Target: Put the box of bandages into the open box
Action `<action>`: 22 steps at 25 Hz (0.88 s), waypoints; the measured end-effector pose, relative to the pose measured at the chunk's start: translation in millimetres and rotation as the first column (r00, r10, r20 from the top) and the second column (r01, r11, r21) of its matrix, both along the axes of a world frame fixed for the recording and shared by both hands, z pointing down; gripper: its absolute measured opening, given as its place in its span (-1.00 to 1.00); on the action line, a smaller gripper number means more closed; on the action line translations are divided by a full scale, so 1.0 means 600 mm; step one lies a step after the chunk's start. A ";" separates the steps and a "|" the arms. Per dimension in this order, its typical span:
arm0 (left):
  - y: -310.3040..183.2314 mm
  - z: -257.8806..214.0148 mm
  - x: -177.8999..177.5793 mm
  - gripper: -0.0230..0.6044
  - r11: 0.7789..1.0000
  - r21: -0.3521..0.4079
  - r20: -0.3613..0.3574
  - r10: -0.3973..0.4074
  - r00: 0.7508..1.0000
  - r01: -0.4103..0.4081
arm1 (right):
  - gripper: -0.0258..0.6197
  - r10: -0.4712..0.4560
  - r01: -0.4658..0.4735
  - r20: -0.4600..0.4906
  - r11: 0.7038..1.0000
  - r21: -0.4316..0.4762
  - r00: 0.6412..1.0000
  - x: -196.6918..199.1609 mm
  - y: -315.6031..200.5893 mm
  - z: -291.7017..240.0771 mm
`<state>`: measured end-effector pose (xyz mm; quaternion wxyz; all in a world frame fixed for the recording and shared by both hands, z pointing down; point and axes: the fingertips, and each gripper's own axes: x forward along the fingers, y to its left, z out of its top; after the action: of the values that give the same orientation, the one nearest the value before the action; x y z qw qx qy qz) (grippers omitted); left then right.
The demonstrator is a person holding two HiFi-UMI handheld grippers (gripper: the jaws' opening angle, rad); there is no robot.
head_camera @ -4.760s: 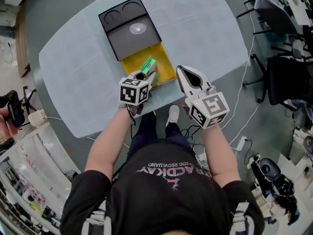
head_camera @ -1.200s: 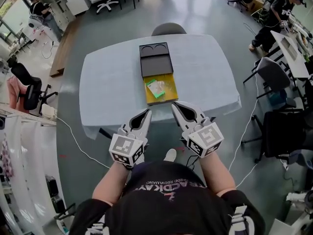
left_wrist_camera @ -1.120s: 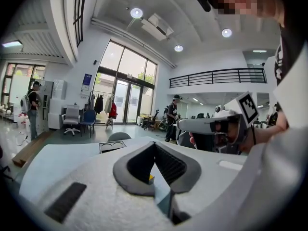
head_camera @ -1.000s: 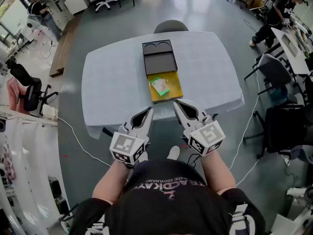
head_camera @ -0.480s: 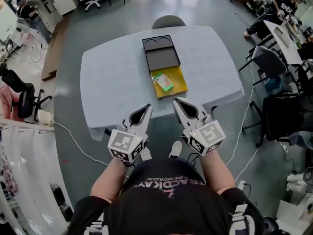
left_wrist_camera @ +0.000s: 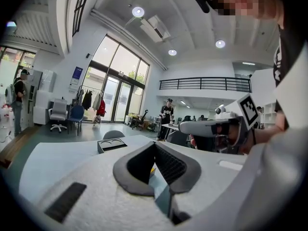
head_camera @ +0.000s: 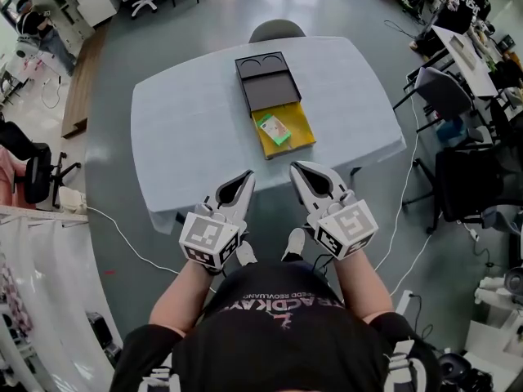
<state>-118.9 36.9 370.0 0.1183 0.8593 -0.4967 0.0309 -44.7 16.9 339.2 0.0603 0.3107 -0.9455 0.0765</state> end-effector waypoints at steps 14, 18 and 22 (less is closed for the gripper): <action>0.021 -0.004 0.008 -0.88 1.000 0.000 0.020 0.019 1.000 -0.019 | -0.89 0.009 -0.009 0.026 1.000 0.002 1.000 0.007 0.022 0.000; 0.022 -0.007 0.010 -0.88 1.000 0.007 0.015 0.022 1.000 -0.022 | -0.89 0.015 -0.015 0.023 1.000 0.004 1.000 0.009 0.024 -0.002; 0.025 -0.007 0.014 -0.88 1.000 0.010 0.010 0.022 1.000 -0.022 | -0.89 0.016 -0.017 0.020 1.000 0.008 1.000 0.013 0.027 -0.003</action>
<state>-110.6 51.6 365.9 0.1109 0.8652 -0.4878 0.0340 -36.9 33.2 337.5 0.0488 0.3180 -0.9438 0.0761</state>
